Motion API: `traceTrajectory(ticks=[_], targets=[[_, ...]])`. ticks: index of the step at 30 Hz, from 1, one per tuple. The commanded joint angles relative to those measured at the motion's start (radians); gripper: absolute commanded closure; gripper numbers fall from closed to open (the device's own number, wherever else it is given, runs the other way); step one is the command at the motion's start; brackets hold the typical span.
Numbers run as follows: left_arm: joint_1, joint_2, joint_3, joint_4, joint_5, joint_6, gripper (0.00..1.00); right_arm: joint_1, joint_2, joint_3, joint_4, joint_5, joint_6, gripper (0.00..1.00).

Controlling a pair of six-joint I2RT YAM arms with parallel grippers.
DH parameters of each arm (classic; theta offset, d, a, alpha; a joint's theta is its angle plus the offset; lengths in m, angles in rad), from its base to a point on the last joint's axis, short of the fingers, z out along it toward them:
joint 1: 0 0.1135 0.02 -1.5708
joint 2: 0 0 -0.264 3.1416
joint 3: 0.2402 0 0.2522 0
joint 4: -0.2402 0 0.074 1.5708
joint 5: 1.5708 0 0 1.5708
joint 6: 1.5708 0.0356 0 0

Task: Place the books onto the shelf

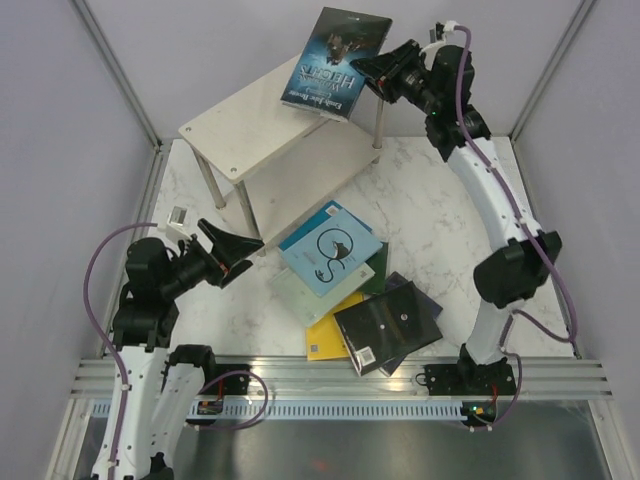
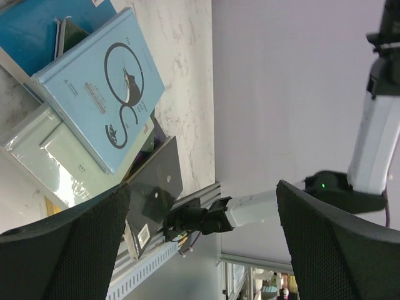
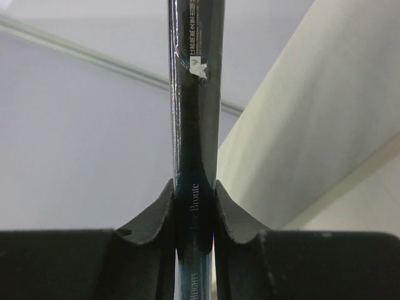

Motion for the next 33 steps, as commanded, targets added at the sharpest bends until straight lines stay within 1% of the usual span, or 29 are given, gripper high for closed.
traceTrajectory(ticks=[1, 2, 4, 5, 6, 8, 11, 13, 14, 15, 16, 17, 18, 19, 20, 21, 24, 27, 30, 33], targets=[[0.0, -0.023, 0.011, -0.026, 0.053, 0.028, 0.0, -0.002, 0.173, 0.175, 0.248, 0.114, 0.191, 1.0], [0.0, -0.026, 0.016, -0.038, 0.052, 0.028, 0.0, -0.002, 0.212, 0.261, 0.248, 0.136, 0.202, 1.0], [0.0, -0.032, 0.025, -0.05, 0.049, 0.028, 0.0, -0.002, 0.295, 0.324, 0.238, 0.215, 0.217, 1.0], [0.0, -0.041, 0.028, -0.054, 0.046, 0.028, 0.0, -0.002, 0.31, 0.35, 0.234, 0.244, 0.216, 1.0], [0.0, -0.044, 0.034, -0.07, 0.042, 0.03, 0.0, -0.004, 0.32, 0.349, 0.231, 0.307, 0.214, 1.0], [0.0, -0.056, 0.044, -0.081, 0.035, 0.032, 0.0, -0.002, 0.336, 0.344, 0.228, 0.349, 0.205, 1.0], [0.0, -0.059, 0.053, -0.11, 0.026, 0.044, 0.0, -0.002, 0.338, 0.332, 0.197, 0.39, 0.185, 1.0], [0.0, -0.058, 0.057, -0.123, 0.021, 0.051, 0.0, -0.002, 0.326, 0.314, 0.183, 0.391, 0.173, 1.0], [0.0, -0.056, 0.059, -0.123, 0.018, 0.053, 0.0, -0.002, 0.32, 0.291, 0.182, 0.387, 0.167, 0.9], [0.0, -0.053, 0.057, -0.126, 0.016, 0.058, 0.0, -0.002, 0.314, 0.28, 0.18, 0.38, 0.162, 0.83], [0.0, -0.052, 0.057, -0.126, 0.012, 0.058, 0.0, -0.001, 0.303, 0.26, 0.179, 0.377, 0.147, 0.65], [0.0, -0.047, 0.057, -0.126, 0.01, 0.058, 0.0, -0.002, 0.301, 0.254, 0.176, 0.377, 0.142, 0.56], [0.0, -0.043, 0.057, -0.126, 0.007, 0.059, 0.0, -0.002, 0.301, 0.252, 0.157, 0.348, 0.134, 0.35], [0.0, -0.038, 0.059, -0.127, 0.006, 0.061, 0.0, -0.004, 0.304, 0.26, 0.14, 0.335, 0.128, 0.23], [0.0, -0.033, 0.061, -0.127, 0.006, 0.062, 0.0, -0.01, 0.307, 0.265, 0.116, 0.296, 0.119, 0.04], [0.0, -0.03, 0.064, -0.127, 0.006, 0.064, 0.0, -0.014, 0.313, 0.269, 0.072, 0.276, 0.113, 0.02], [0.0, -0.023, 0.064, -0.13, 0.001, 0.067, 0.0, -0.033, 0.3, 0.266, -0.025, 0.213, 0.082, 0.02], [0.0, -0.024, 0.054, -0.132, -0.004, 0.064, 0.0, -0.047, 0.287, 0.239, -0.077, 0.158, 0.05, 0.02], [0.0, -0.024, 0.048, -0.132, -0.005, 0.059, 0.0, -0.063, 0.309, 0.245, -0.131, 0.069, 0.044, 0.02], [0.0, -0.024, 0.05, -0.132, -0.005, 0.059, 0.0, -0.079, 0.314, 0.223, -0.18, 0.013, 0.021, 0.02]])
